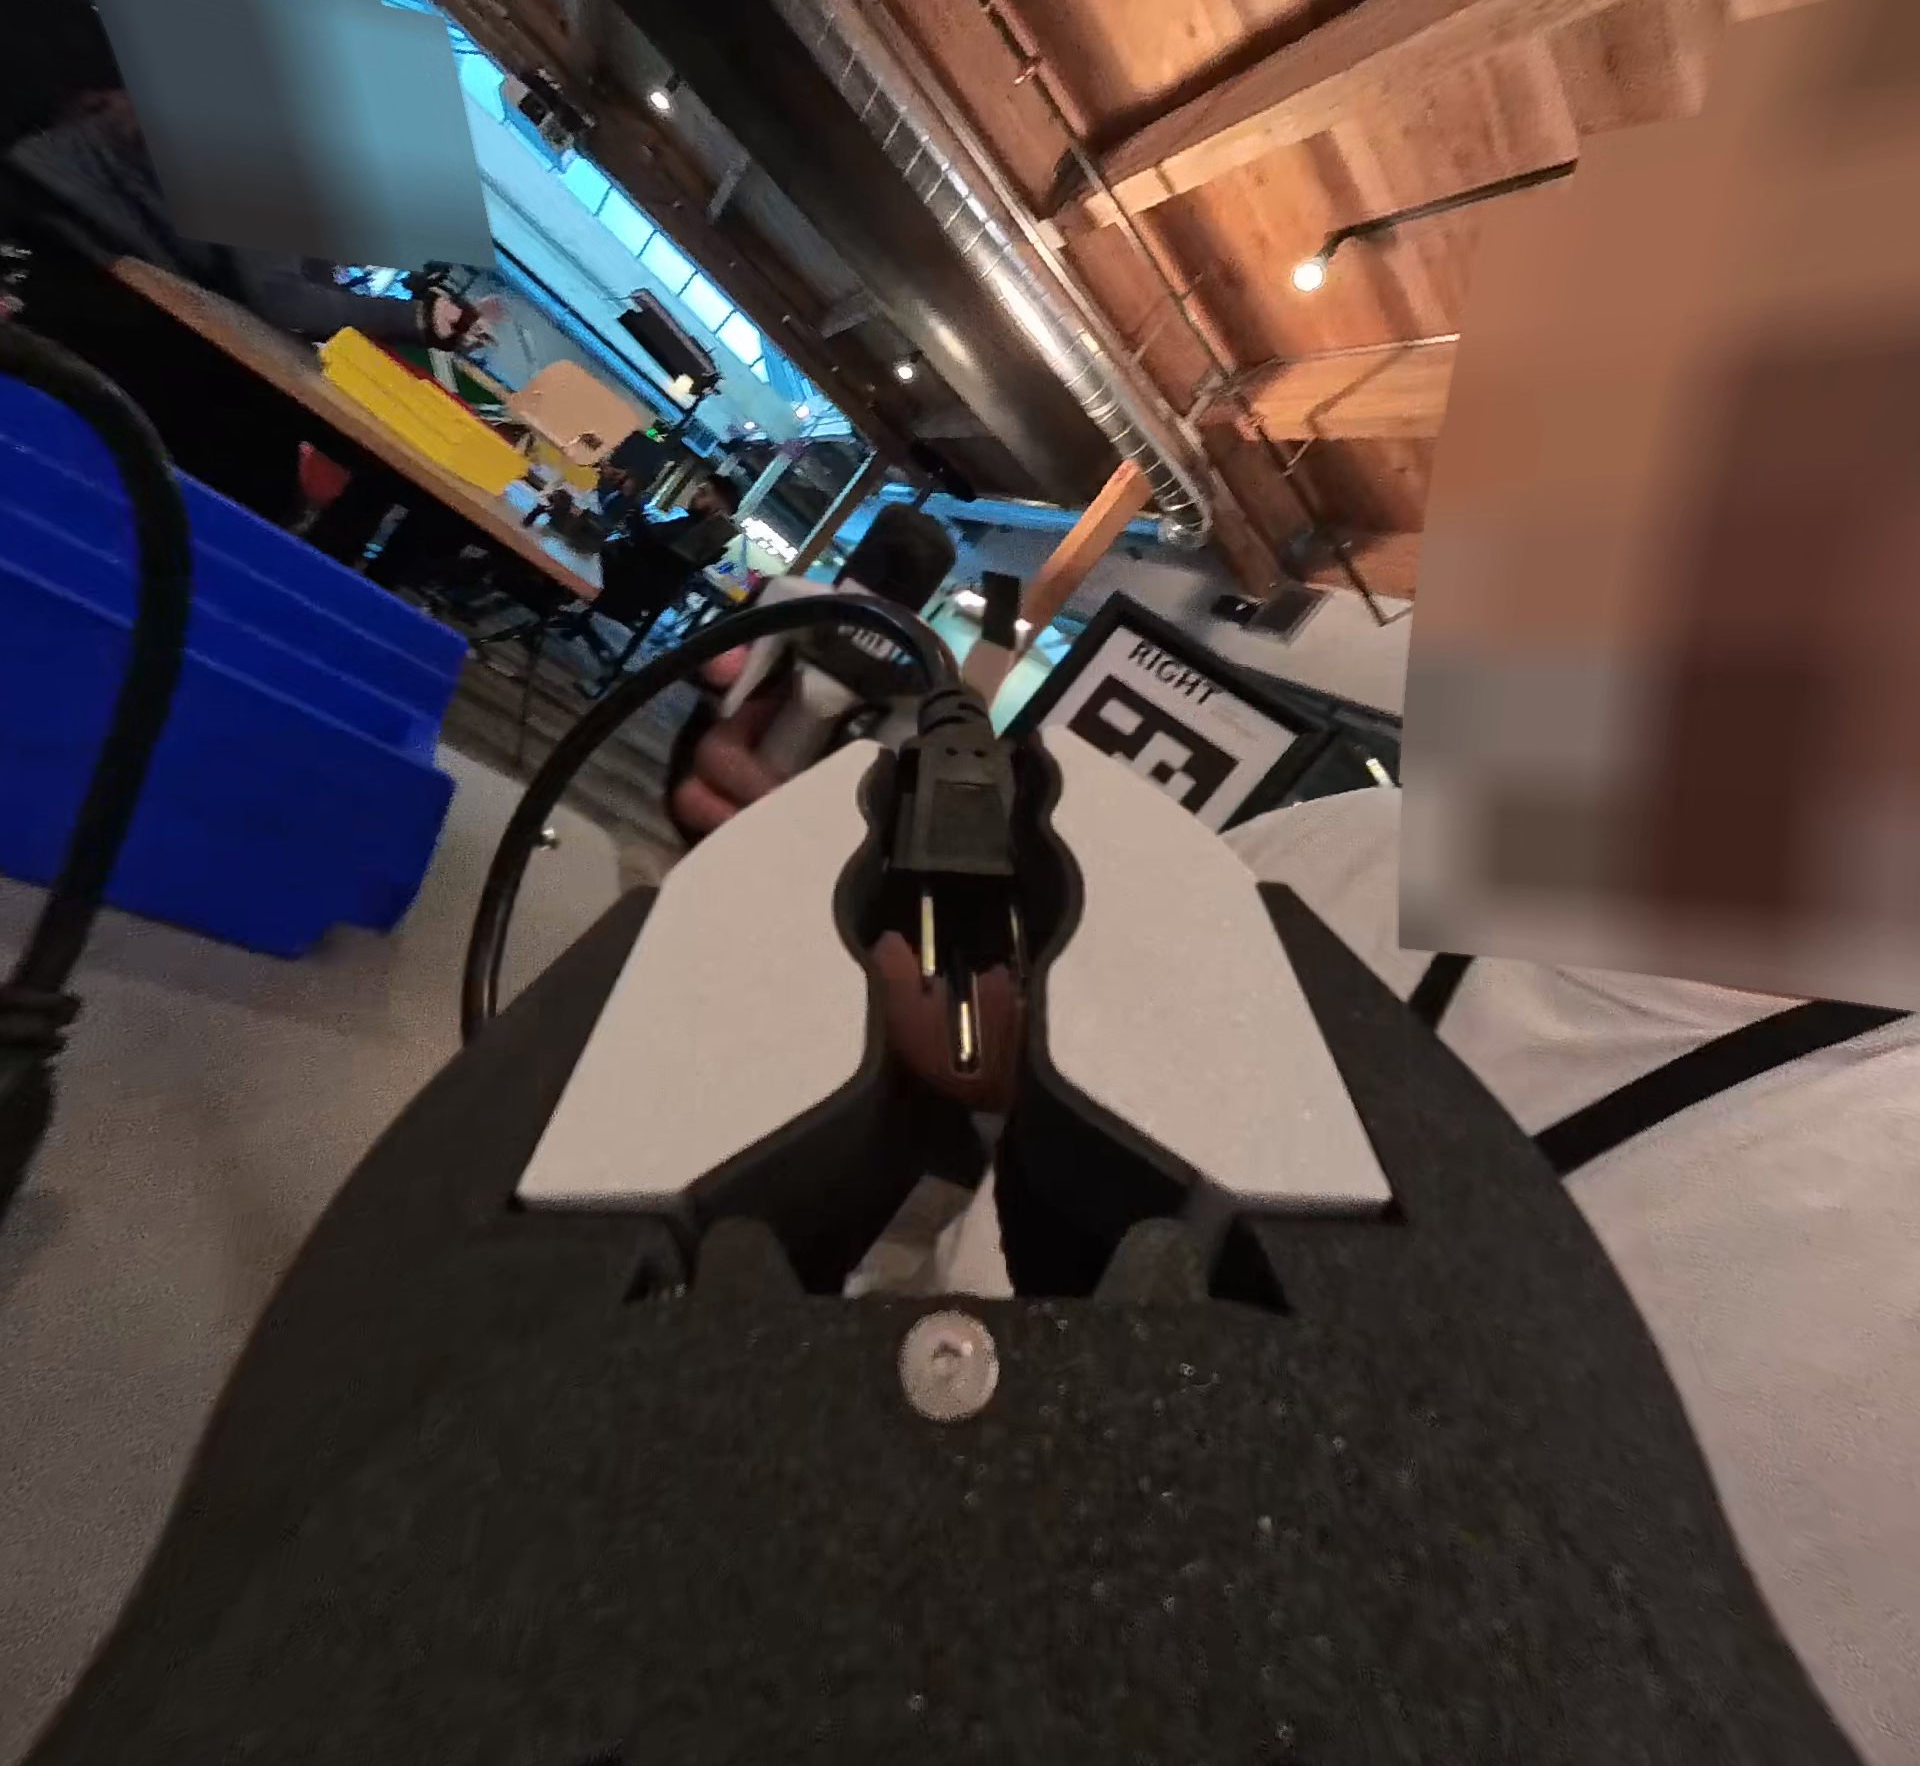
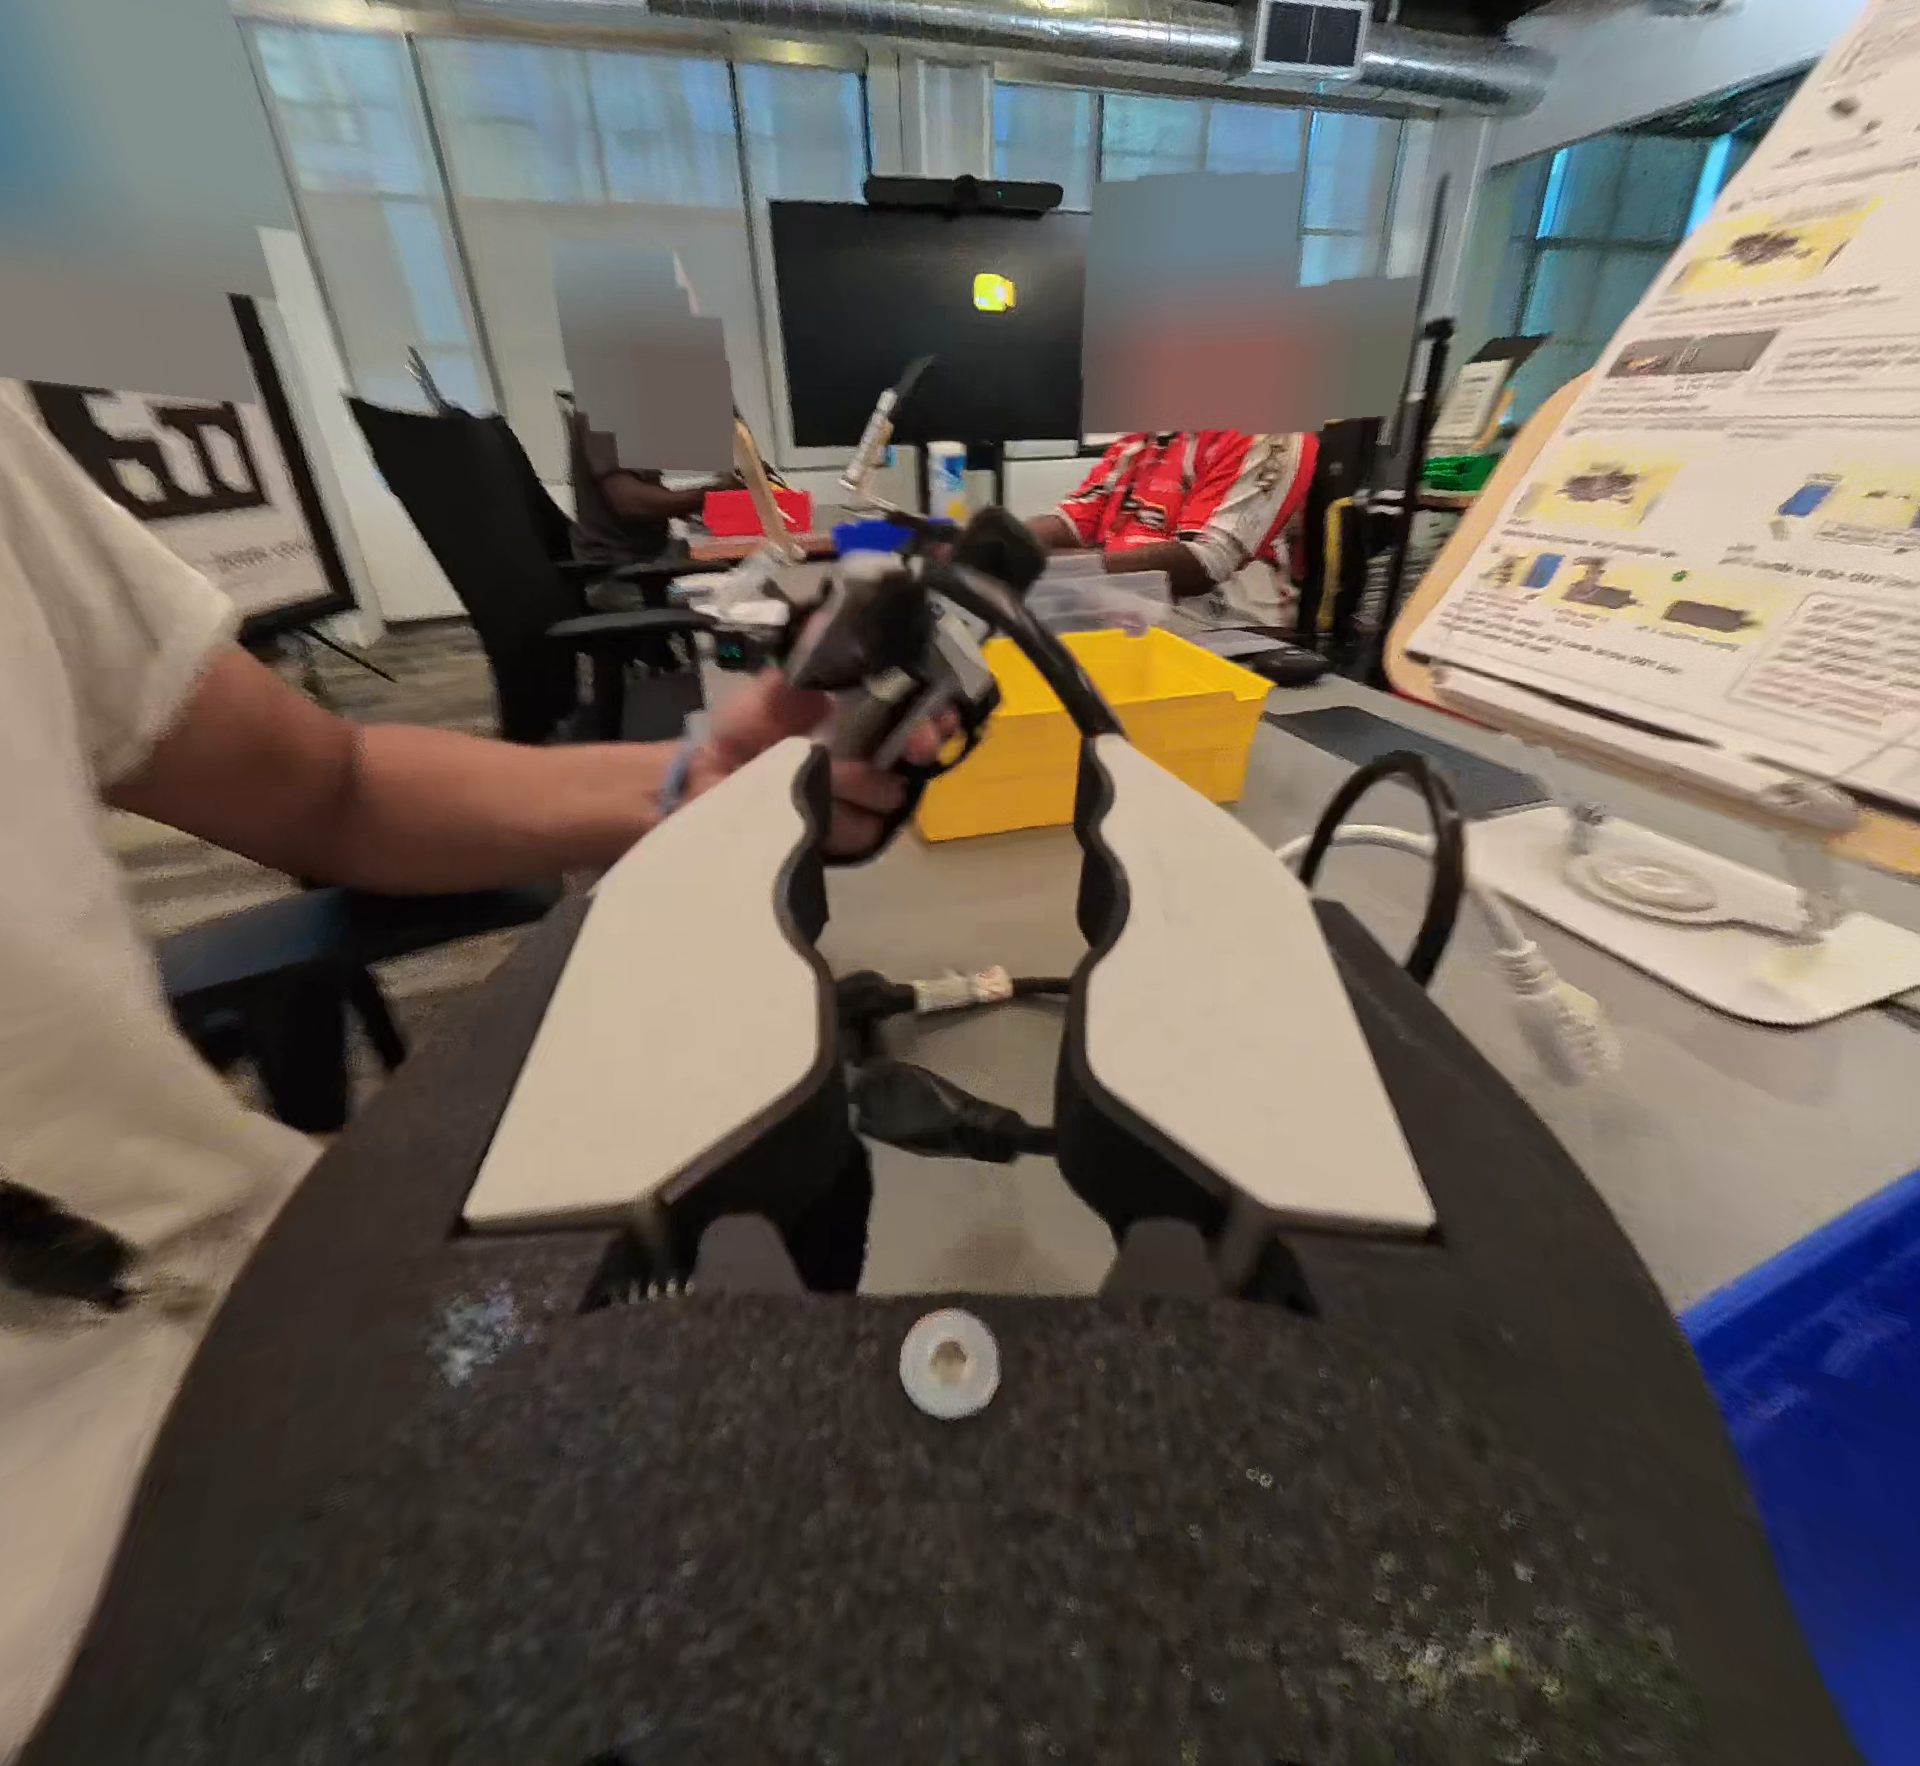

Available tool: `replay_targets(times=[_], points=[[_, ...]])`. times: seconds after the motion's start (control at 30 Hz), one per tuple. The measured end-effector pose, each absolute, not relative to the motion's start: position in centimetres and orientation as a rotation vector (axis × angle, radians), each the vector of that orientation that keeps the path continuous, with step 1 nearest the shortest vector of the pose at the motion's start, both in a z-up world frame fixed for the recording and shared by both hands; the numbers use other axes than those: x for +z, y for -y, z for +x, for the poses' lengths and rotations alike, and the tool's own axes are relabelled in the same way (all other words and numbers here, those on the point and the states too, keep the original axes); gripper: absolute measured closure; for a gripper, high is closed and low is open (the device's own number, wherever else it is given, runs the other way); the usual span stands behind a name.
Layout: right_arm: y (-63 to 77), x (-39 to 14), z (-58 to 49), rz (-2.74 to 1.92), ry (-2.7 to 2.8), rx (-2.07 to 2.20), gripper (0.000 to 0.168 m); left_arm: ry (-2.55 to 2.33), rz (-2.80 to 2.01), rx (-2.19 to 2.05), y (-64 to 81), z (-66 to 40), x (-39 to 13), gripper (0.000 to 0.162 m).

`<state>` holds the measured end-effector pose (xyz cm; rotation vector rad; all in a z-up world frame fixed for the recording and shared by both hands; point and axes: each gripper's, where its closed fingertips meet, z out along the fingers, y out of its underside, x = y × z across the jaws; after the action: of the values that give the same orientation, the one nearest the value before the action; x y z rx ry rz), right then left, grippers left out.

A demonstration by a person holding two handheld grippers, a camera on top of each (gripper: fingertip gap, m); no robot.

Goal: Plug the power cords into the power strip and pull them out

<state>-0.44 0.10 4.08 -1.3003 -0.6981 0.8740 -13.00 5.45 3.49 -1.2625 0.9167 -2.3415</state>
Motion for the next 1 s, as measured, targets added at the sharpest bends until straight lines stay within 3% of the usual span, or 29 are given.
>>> replay_targets(times=[0.17, 0.37, 0.47, 0.63, 0.8, 0.93, 1.0], points=[[-0.6, 4.6, -4.3, -1.513, 0.696, 0.966, 0.121, -1.223, -1.395, -1.896, -4.5, -9.9, 0.2, 0.14], [-3.0, 0.4, -7.6, -1.749, 0.972, 0.584, 0.12, -1.399, -1.337, -1.554, -2.8, -9.2, 0.1, 0.14], [-2.0, 1.8, -8.7, -1.659, 0.965, 0.723, 0.131, -1.411, -1.324, -1.502, -2.6, -9.5, 0.0, 0.14], [0.3, 2.1, -9.2, -1.533, 1.132, 0.704, 0.128, -1.504, -1.315, -1.418, -1.6, -9.3, -1.0, 0.14], [-1.3, -1.3, -7.1, -1.655, 1.239, 0.452, 0.128, -1.547, -1.293, -1.485, -0.2, -9.4, -0.7, 0.14], [-0.5, 0.1, -6.3, -1.561, 1.179, 0.535, 0.125, -1.379, -1.308, -1.796, -1.4, -11.1, 0.9, 0.14], [-1.3, -1.7, -4.7, -1.619, 1.17, 0.485, 0.126, -1.277, -1.287, -1.991, -2.2, -12.1, 2.0, 0.14]])
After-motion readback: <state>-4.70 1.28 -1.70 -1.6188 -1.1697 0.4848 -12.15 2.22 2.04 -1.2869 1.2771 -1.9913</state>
